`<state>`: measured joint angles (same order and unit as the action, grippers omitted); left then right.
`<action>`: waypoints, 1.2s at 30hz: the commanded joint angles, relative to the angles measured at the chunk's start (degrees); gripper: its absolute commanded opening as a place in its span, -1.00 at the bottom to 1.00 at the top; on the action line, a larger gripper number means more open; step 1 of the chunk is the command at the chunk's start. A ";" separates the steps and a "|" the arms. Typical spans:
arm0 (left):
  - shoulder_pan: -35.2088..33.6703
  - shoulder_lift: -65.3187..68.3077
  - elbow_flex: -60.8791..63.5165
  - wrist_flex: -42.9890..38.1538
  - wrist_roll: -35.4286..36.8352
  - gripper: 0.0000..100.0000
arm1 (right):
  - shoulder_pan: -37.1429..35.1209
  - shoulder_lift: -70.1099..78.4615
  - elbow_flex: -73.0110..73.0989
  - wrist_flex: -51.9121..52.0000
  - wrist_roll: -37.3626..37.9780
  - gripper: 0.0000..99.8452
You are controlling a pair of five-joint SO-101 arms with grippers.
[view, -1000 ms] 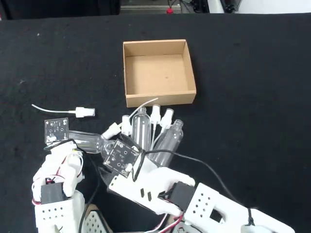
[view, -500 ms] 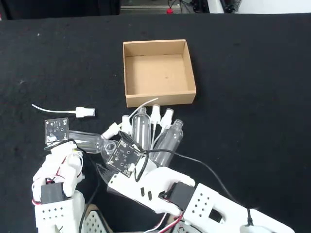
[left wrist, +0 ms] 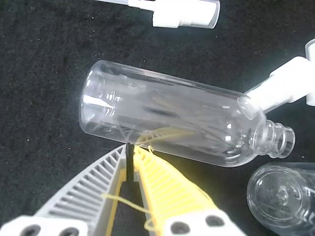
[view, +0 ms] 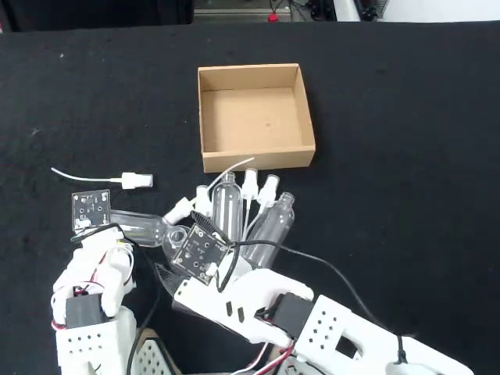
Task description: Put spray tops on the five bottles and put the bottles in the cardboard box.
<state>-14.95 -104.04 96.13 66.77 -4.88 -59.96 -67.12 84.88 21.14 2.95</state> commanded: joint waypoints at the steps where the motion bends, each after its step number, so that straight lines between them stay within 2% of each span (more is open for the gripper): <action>1: 0.22 -0.53 1.19 0.26 -0.44 -0.94 | 0.97 0.75 -5.23 3.25 -0.44 -0.36; 13: 0.22 -0.53 1.19 0.26 -0.44 -0.94 | 0.97 0.84 -5.58 3.78 -0.44 -0.37; 17: 0.22 -0.53 1.19 0.26 -0.44 -0.94 | 0.97 4.09 -7.16 3.78 -0.35 -0.27; 24: 0.22 -0.53 1.19 0.26 -0.44 -0.94 | 0.97 15.60 -12.97 3.69 -0.35 -0.31; 36: 0.22 -0.53 1.19 0.26 -0.44 -0.94 | 1.05 16.04 -12.79 4.13 -0.26 -0.32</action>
<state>-14.95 -104.04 96.13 66.77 -4.88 -59.96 -51.38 75.12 25.01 2.86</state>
